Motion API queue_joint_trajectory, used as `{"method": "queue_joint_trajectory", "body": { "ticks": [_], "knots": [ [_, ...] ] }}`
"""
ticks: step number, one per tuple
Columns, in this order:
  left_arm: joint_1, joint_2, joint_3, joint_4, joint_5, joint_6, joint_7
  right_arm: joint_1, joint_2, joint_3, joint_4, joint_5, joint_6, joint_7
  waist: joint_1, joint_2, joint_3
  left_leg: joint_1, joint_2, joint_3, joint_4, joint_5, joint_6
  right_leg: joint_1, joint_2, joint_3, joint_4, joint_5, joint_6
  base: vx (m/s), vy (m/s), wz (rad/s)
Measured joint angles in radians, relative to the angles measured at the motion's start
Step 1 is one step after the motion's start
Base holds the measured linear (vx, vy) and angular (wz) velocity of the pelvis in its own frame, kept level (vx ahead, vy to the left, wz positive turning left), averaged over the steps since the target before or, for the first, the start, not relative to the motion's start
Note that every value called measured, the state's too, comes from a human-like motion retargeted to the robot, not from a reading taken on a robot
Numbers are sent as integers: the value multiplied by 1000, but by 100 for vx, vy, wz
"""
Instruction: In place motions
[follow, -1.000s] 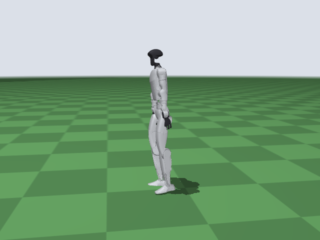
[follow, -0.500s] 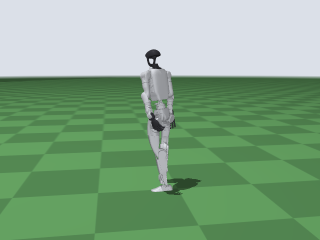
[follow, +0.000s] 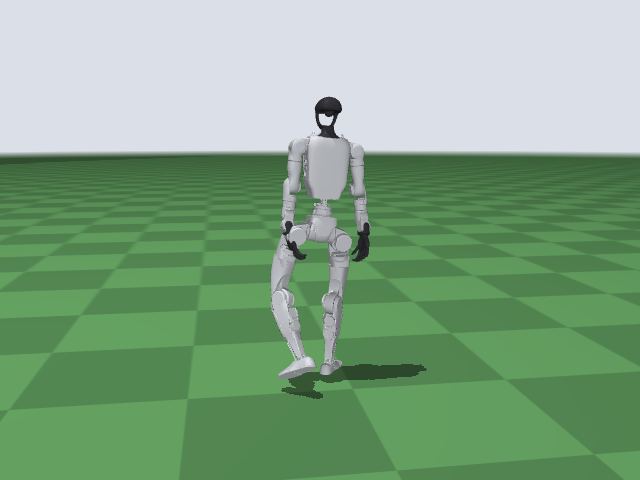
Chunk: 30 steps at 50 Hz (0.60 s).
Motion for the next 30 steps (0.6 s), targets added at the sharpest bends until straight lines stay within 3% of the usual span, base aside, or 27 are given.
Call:
{"method": "queue_joint_trajectory", "body": {
  "ticks": [5,9,12,13,15,23,30],
  "knots": [
    [-10,-25,-21,-17,12,-5,-5,-16,-2,4,-55,-6,-18,6,7,29,7,-56,-96,-99,-154,-34,-67,4,26,59,-2,2,3,12,-1,-96],
    [-7,-26,-57,-21,56,-6,0,-10,-2,-6,-68,4,-23,16,18,101,13,-44,-151,-163,-450,22,-180,33,109,92,-8,-9,2,19,4,-82],
    [-2,-25,-76,-9,87,-9,-4,-8,-8,-10,-43,7,-17,16,13,143,9,-41,-228,-347,-539,61,-183,57,150,114,-10,-14,0,22,6,-54],
    [-1,-23,-76,-3,96,-10,-9,-9,-8,-9,-30,7,-11,12,3,149,1,-23,-155,-188,-529,32,-214,54,151,115,-6,-16,-1,18,5,-37],
    [6,-19,-67,7,108,-8,-10,-3,-2,0,-10,15,0,0,-2,154,-2,3,-131,-136,-546,39,-250,58,158,145,3,-17,-3,17,4,-41],
    [31,4,-9,38,80,2,-12,33,8,2,14,42,1,-12,-47,179,-35,49,-128,-115,-602,33,-247,64,175,127,18,-20,-4,15,0,-9],
    [37,23,42,26,36,10,-19,7,11,45,3,48,-1,-7,-36,165,-20,40,-135,-116,-617,47,-254,56,168,115,17,-17,-6,-2,-6,3]
  ]
}}
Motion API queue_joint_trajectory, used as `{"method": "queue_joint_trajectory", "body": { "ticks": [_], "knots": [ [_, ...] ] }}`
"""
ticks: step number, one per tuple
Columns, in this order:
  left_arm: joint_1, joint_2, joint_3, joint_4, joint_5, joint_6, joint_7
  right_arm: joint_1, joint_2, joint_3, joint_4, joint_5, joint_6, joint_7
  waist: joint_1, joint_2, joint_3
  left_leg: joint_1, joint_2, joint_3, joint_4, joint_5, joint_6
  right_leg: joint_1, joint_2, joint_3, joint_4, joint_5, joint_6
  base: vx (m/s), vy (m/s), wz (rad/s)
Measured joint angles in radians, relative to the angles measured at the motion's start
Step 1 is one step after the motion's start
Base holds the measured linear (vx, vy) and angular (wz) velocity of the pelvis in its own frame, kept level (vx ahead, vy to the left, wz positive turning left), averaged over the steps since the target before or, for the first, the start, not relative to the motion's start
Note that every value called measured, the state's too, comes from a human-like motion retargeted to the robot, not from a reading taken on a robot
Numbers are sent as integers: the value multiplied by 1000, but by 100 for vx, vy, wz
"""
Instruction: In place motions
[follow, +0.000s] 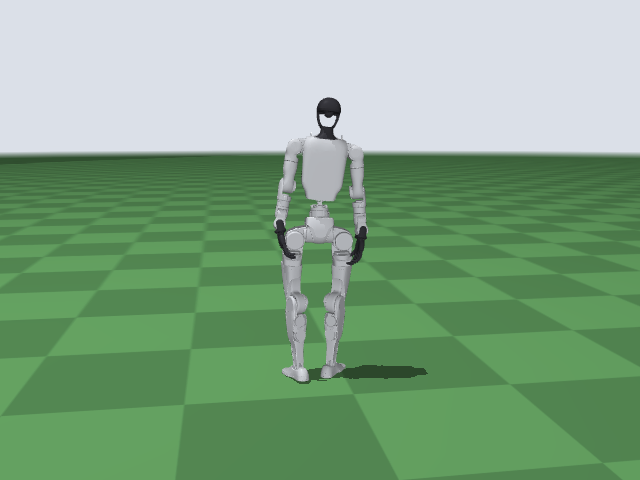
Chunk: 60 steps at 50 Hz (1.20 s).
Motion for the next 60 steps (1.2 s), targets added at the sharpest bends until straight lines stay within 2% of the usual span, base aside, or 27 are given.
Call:
{"method": "queue_joint_trajectory", "body": {
  "ticks": [7,10,15,18,21,23,25,28,31,32,33,35,37,39,40,42,43,44,46,49,53,55,56,57,58,59,60],
  "knots": [
    [-21,-12,-12,-33,4,-13,9,-32,-16,11,-33,-34,-5,19,72,-14,16,-55,-28,-43,-63,91,-58,-30,-13,-80,-37,8,-4,-16,1,53],
    [-22,-25,-43,-47,9,-28,22,-19,-21,-3,-38,-29,-5,27,117,-29,17,-68,-34,-106,-64,46,-56,-34,-24,-128,-42,3,-2,-13,7,109],
    [-12,-36,-65,-55,22,-56,43,-6,-15,-18,-21,-28,8,12,97,-56,13,25,32,104,-17,-76,-9,-10,-54,-265,-23,-35,13,-15,7,178],
    [3,-31,-69,-25,23,-63,67,21,-4,-29,-10,-33,5,8,40,-69,-21,84,82,268,24,-128,26,12,-77,-370,-1,-72,36,-4,8,246],
    [11,-19,-66,13,26,-51,70,53,12,-46,-1,-28,1,10,-13,-85,-60,139,131,479,75,-143,25,28,-108,-466,34,-96,64,0,6,263],
    [13,-9,-62,35,18,-43,65,67,23,-57,11,-23,1,7,-36,-91,-71,154,148,548,102,-102,21,50,-115,-528,52,-103,81,0,6,233],
    [9,0,-60,54,3,-37,59,77,29,-74,24,-22,2,7,-48,-72,-74,135,147,506,87,-95,-33,74,-92,-577,65,-104,92,-1,20,204],
    [-1,-3,-61,70,-14,-27,60,97,25,-93,37,-15,0,10,-41,-50,-81,138,128,588,9,-130,-55,105,-59,-665,63,-91,99,-2,36,173],
    [-20,-13,-47,73,-25,-29,58,93,6,-89,64,-4,-2,16,34,-44,-61,109,113,388,-14,-114,-113,135,-37,-685,61,-71,98,-2,34,56],
    [-21,-17,-42,70,-28,-32,57,88,0,-87,73,-4,0,16,58,-45,-56,99,107,344,-14,-110,-122,143,-38,-693,64,-64,98,-7,42,39],
    [-21,-22,-41,65,-30,-36,55,82,-5,-90,80,-8,3,13,69,-47,-57,101,109,374,-18,-118,-125,149,-44,-716,70,-53,98,-6,38,68],
    [-24,-25,-49,64,-36,-44,50,69,-15,-105,81,-18,5,8,95,-30,-51,86,107,353,-27,-131,-99,158,-55,-736,109,-20,89,-2,43,74],
    [-33,-28,-60,73,-43,-45,51,71,-23,-110,49,-15,-7,12,134,14,-32,72,143,293,-25,-128,-102,161,-80,-711,205,35,51,-1,40,47],
    [-55,-29,-63,85,-47,-42,51,72,-30,-112,-2,-6,-20,25,141,67,-2,64,194,252,-9,-138,-113,144,-131,-648,364,80,-25,-11,27,102],
    [-66,-29,-60,90,-47,-41,50,70,-33,-113,-28,-3,-27,29,132,86,17,63,210,239,-1,-145,-113,123,-168,-585,460,91,-74,-11,35,155],
    [-73,-20,-42,89,-43,-44,40,56,-30,-106,-41,-2,-40,21,82,72,40,42,178,184,1,-143,-94,19,-259,-372,648,77,-116,-8,26,190],
    [-70,-14,-33,88,-37,-44,36,49,-25,-100,-36,0,-44,15,56,58,39,21,156,146,3,-137,-83,-40,-271,-253,694,63,-95,-3,17,221],
    [-66,-6,-26,89,-30,-43,36,46,-20,-95,-28,2,-43,13,26,49,35,2,143,115,4,-128,-75,-91,-245,-135,708,46,-65,1,15,245],
    [-58,9,-20,93,-23,-40,48,44,-10,-84,-9,9,-39,19,-27,41,30,-29,132,63,6,-111,-65,-152,-155,46,678,11,-9,7,13,253],
    [-57,36,-36,94,-30,-34,60,45,0,-72,6,7,-42,39,-66,31,43,-58,122,-9,11,-88,-63,-154,-46,175,546,-33,37,4,1,231],
    [-69,69,-47,91,-17,-17,45,57,8,-61,4,-50,-49,46,-119,-3,52,-81,63,-126,4,-60,-66,-137,27,276,307,-79,81,10,-2,240],
    [-77,79,-54,84,-14,-16,43,62,7,-52,4,-71,-48,40,-132,-36,68,-60,13,-169,-15,-45,-66,-129,49,356,196,-70,68,10,-2,214],
    [-83,83,-59,81,-15,-17,41,64,7,-49,3,-78,-48,39,-123,-51,76,-44,-6,-179,-28,-35,-68,-120,84,463,185,-84,61,7,-2,163],
    [-90,86,-63,79,-13,-17,38,66,6,-48,4,-86,-47,38,-105,-64,79,-32,-23,-184,-41,-26,-71,-107,81,469,179,-94,61,4,1,105],
    [-98,89,-67,78,-8,-15,35,66,4,-51,7,-92,-44,42,-68,-76,73,-28,-36,-177,-50,-20,-75,-88,4,272,184,-97,76,7,4,94],
    [-103,86,-74,79,-1,-17,36,68,1,-63,11,-101,-39,46,-42,-83,68,-27,-46,-184,-55,-12,-80,-76,-26,206,187,-103,87,12,5,110],
    [-106,80,-83,80,8,-22,40,71,-2,-81,15,-110,-32,52,-21,-86,62,-25,-54,-198,-58,-4,-84,-69,-32,206,188,-110,95,17,4,107]
  ]
}}
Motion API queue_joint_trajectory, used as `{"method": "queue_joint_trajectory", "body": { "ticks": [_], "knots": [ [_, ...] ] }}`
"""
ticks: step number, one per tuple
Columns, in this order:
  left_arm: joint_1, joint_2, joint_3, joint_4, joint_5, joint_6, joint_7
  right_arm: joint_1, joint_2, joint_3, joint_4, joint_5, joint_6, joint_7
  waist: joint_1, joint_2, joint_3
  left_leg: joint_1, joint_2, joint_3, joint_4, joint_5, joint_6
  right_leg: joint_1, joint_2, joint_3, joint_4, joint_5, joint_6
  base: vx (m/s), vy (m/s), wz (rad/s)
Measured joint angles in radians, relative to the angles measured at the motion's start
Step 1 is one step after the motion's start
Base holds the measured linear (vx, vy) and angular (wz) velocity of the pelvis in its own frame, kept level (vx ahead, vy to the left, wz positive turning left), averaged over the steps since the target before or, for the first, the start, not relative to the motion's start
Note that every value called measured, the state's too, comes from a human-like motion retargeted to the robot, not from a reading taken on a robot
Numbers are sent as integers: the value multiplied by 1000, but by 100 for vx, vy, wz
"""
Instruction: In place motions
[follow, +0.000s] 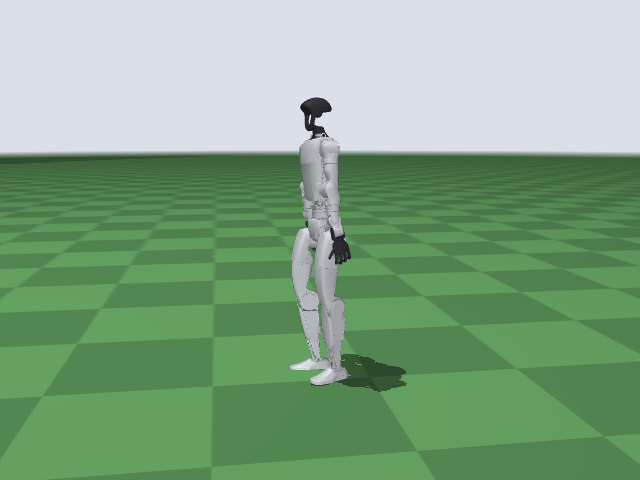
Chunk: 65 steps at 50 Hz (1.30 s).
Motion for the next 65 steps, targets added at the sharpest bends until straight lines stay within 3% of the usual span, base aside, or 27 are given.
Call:
{"method": "queue_joint_trajectory", "body": {
  "ticks": [2,7,15,20,25,30,35,40,45,49,52,55,57,60,62,65],
  "knots": [
    [6,-27,-22,3,-4,-32,38,8,-8,-33,-5,-6,15,-2,78,3,-18,-14,-1,-6,7,9,-2,15,-25,-19,-11,-5,16,15,4,89],
    [30,-66,-62,3,-41,-114,67,-2,-20,-44,-63,4,3,-34,70,10,-13,-35,-28,-77,30,32,-1,83,-23,-124,-74,-9,11,2,2,121],
    [50,-74,-61,10,41,-104,45,-31,-27,-34,-136,-37,-18,-4,94,27,-12,-28,-34,-69,28,25,-8,83,-37,-124,-43,-20,15,1,3,17],
    [42,-66,-96,-13,72,-101,-4,-2,-26,-30,-167,-101,-58,-23,41,54,0,-9,-24,-34,32,7,8,81,-41,-108,-36,2,19,2,2,-23],
    [19,-66,-178,-42,48,-122,0,27,-26,-51,-145,-105,-22,-53,-27,93,18,13,3,60,35,-39,34,22,-30,-21,-8,42,-7,-7,-2,-121],
    [-8,-50,-304,-69,50,-139,-25,32,-19,-104,-141,1,7,-27,-98,124,50,41,43,243,43,-117,60,-61,6,59,-8,34,-58,-23,-13,-269],
    [-47,-37,-367,-92,83,-130,-37,-27,-26,-125,-157,100,5,-7,-211,141,143,118,108,493,78,-219,66,-75,-41,-122,-26,-3,-44,-39,-10,-373],
    [-61,-51,-325,-90,89,-126,-8,-108,-31,-135,-201,104,2,-8,-274,125,207,213,135,752,97,-268,15,-121,-45,-208,-26,-42,-73,-32,1,-489],
    [-58,-72,-231,-75,80,-100,23,-199,-25,-104,-200,229,9,18,-296,138,214,304,88,1059,42,-240,-12,-132,-31,-411,-43,-150,-98,-12,8,-526],
    [-45,-70,-131,-103,102,-94,75,-245,-14,-33,-184,335,4,4,-269,130,195,327,30,923,47,-226,47,-96,-29,-613,-45,-197,-87,5,9,-483],
    [-7,-86,-95,-109,109,-99,103,-223,-9,-16,-174,344,12,-18,-194,144,119,322,-34,826,38,-222,91,-101,-21,-702,-21,-200,-89,45,-3,-399],
    [59,-118,-134,-91,96,-98,78,-149,-18,-53,-155,326,23,-24,-123,169,-1,311,-75,764,51,-205,128,-159,-40,-635,40,-166,-100,71,-8,-255],
    [89,-136,-172,-70,92,-91,51,-104,-22,-101,-131,318,30,-23,-91,178,-64,312,-89,758,78,-171,159,-198,-43,-547,51,-102,-141,67,-14,-152],
    [90,-145,-225,-48,85,-69,23,-70,-9,-168,-82,329,43,-33,-76,128,-87,318,-101,742,211,-61,291,-187,-97,-445,49,-78,-151,44,-10,-122],
    [77,-133,-216,-57,93,-48,4,-67,-4,-160,-30,361,48,-38,-24,66,-23,357,0,737,472,-3,349,-104,-80,-326,67,-119,-140,68,-40,-266],
    [57,-113,-180,-117,122,-58,-19,-86,-16,-130,44,380,48,-35,12,30,29,256,179,551,828,183,349,-27,-24,-255,38,-146,-141,56,-47,-203]
  ]
}}
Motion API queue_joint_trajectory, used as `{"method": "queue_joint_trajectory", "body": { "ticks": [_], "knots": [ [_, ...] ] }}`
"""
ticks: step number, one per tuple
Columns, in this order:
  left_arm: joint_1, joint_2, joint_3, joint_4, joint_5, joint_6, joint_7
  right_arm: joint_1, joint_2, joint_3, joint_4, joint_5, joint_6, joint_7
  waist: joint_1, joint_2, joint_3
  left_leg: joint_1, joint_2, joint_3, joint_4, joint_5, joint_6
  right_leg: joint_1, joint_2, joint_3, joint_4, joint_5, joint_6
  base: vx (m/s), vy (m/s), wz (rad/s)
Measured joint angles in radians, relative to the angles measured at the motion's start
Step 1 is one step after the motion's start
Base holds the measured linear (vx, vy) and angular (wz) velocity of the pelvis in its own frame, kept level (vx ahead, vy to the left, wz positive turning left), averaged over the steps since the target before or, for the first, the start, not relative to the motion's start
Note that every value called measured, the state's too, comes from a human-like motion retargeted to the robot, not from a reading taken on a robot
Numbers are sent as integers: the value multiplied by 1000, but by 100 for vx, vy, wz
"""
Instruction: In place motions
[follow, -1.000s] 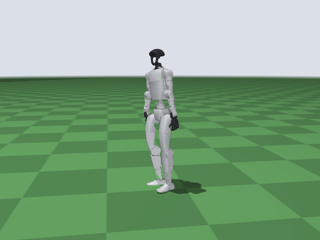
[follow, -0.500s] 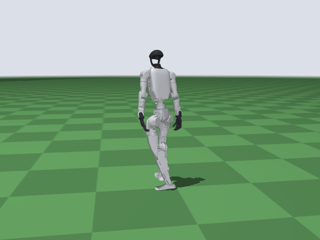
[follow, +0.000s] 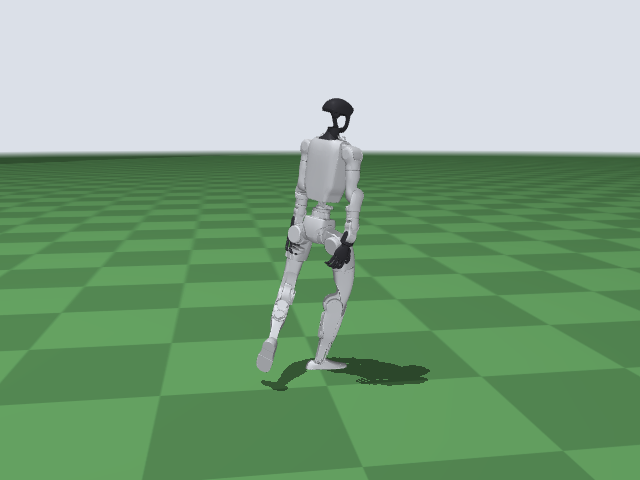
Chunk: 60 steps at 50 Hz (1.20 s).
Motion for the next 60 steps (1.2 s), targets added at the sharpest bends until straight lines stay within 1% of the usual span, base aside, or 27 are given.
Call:
{"method": "queue_joint_trajectory", "body": {
  "ticks": [2,4,8,11,14,16,17,20,22,23,24,26,28,32,35,40,43,45,47,48,50,52,53,55,57,58,60],
  "knots": [
    [7,1,21,-29,-4,-11,9,-2,6,16,24,-40,9,-5,34,-5,6,-143,-14,-149,103,-8,0,10,5,18,-35,50,6,1,1,-137],
    [10,-5,34,-39,-34,-13,22,-4,14,31,21,-98,15,-9,56,-15,11,-245,-44,-255,144,-85,0,18,1,35,-61,85,10,3,-1,-125],
    [-3,-15,71,-26,-115,-12,10,-26,17,69,-45,-228,2,3,87,-13,39,-375,0,-376,158,-210,0,32,36,81,-96,117,-7,10,-13,-143],
    [0,-15,91,-19,-152,-15,-3,-40,16,108,-114,-303,-15,16,86,7,63,-460,-20,-453,107,-245,0,42,56,135,-117,155,-4,1,14,-131],
    [6,-14,98,-12,-154,-9,5,-46,13,135,-175,-334,-32,22,72,7,66,-516,-114,-493,-54,-217,0,25,26,204,-128,199,19,4,34,-104],
    [13,-13,93,-10,-145,-7,12,-47,10,139,-200,-324,-41,23,52,3,63,-493,-181,-484,-268,-163,-9,13,-5,236,-123,218,38,15,36,-66],
    [16,-10,92,-9,-140,-7,14,-49,10,139,-208,-313,-41,25,46,8,64,-465,-197,-466,-390,-130,-28,10,-6,251,-118,222,44,16,23,-91],
    [27,7,102,-1,-123,-6,19,-51,18,144,-216,-269,-29,38,54,51,79,-359,-161,-353,-681,-66,-140,35,69,305,-114,220,44,21,12,-117],
    [40,11,108,4,-109,-5,22,-40,18,138,-216,-258,-25,47,12,67,64,-324,-184,-310,-718,-103,-108,49,77,299,-117,220,53,23,12,12],
    [38,13,109,6,-100,-2,18,-38,18,130,-217,-257,-24,52,-37,81,49,-294,-128,-187,-719,-131,-135,44,73,261,-113,214,58,14,11,81],
    [32,16,113,6,-91,2,14,-38,20,127,-219,-250,-23,51,-51,86,50,-296,-121,-194,-711,-135,-141,45,75,256,-114,213,60,8,9,43],
    [12,27,118,-3,-79,4,10,-38,25,133,-221,-221,-29,40,-57,82,70,-315,-146,-299,-696,-124,-144,60,79,261,-119,211,61,4,9,-9],
    [5,41,113,-26,-59,-5,8,-34,21,154,-208,-183,-39,32,-42,62,89,-284,-149,-260,-704,-134,-149,83,71,268,-116,201,59,11,12,-16],
    [36,53,79,-71,5,-19,30,-19,5,169,-156,-223,-27,46,34,68,63,-273,-167,-309,-736,-128,-165,98,82,263,-91,160,45,17,14,-4],
    [51,56,58,-94,35,-22,71,-14,12,193,-128,-239,-17,34,67,71,60,-289,-161,-364,-728,-119,-186,120,80,194,-60,122,45,3,14,110],
    [53,44,96,-110,23,-18,126,-38,10,234,-42,-170,-27,36,133,64,58,-349,-181,-541,-711,-84,-213,169,69,-22,-7,64,52,-10,14,246],
    [12,35,138,-58,-69,-24,94,-59,11,212,1,-179,-15,75,214,43,65,-387,-201,-675,-706,-55,-286,179,96,-63,24,74,56,-21,0,371],
    [-38,40,159,-12,-132,-2,63,-76,6,187,5,-198,-7,93,252,36,90,-406,-215,-773,-705,-47,-318,150,115,74,100,110,46,-28,-8,470],
    [-74,47,163,10,-177,11,35,-95,-4,152,-10,-208,1,58,225,51,121,-423,-244,-908,-712,-40,-337,90,174,319,176,149,71,-42,-10,570],
    [-86,50,156,11,-195,9,21,-102,-11,135,-21,-211,-3,29,207,59,133,-440,-259,-961,-714,-36,-344,66,212,438,191,157,99,-46,-4,572],
    [-103,61,127,9,-217,11,-7,-100,-27,107,-45,-225,-30,-25,165,56,142,-483,-317,-1019,-728,-47,-346,56,305,662,141,166,184,-36,3,519],
    [-118,70,106,3,-203,31,-16,-75,-41,107,-65,-221,-67,-45,177,47,128,-525,-284,-802,-758,-131,-334,109,228,379,48,116,95,-20,13,391],
    [-125,70,102,-2,-188,41,-10,-59,-47,114,-68,-207,-80,-43,184,39,120,-538,-268,-682,-773,-172,-333,142,195,216,7,99,76,-21,17,361],
    [-132,61,96,-21,-158,40,0,-32,-62,109,-60,-177,-84,-24,221,32,110,-545,-222,-396,-793,-238,-362,183,180,79,-50,82,89,-30,25,379],
    [-145,44,84,-38,-137,27,-11,-21,-72,71,-35,-158,-62,5,218,55,109,-534,-166,-156,-784,-244,-420,200,170,-58,-81,83,130,-44,31,444],
    [-146,36,83,-43,-138,21,-16,-17,-72,60,-24,-155,-49,13,228,53,106,-519,-141,-25,-777,-240,-430,214,154,-145,-97,86,142,-44,30,403],
    [-145,26,86,-48,-147,8,-24,-13,-65,42,-9,-153,-28,16,236,43,113,-497,-134,66,-772,-233,-422,238,151,-241,-132,81,159,-32,20,373]
  ]
}}
